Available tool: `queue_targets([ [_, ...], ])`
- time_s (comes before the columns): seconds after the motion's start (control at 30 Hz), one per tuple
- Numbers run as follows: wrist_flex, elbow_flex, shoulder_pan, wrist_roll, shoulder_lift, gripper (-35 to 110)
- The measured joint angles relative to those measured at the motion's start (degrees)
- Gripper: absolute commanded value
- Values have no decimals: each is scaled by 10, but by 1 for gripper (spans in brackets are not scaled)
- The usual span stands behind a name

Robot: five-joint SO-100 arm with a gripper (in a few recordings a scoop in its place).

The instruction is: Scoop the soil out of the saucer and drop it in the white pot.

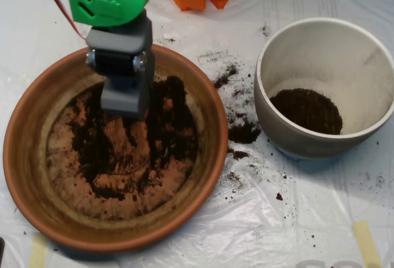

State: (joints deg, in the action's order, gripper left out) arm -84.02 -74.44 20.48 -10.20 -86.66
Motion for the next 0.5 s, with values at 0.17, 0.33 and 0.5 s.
queue_targets([
  [0.17, -35, 23, -62, 18, -13, -1],
  [0.33, -62, 31, -127, 24, -66, -1],
  [0.5, -95, 80, -200, 30, -96, -1],
])
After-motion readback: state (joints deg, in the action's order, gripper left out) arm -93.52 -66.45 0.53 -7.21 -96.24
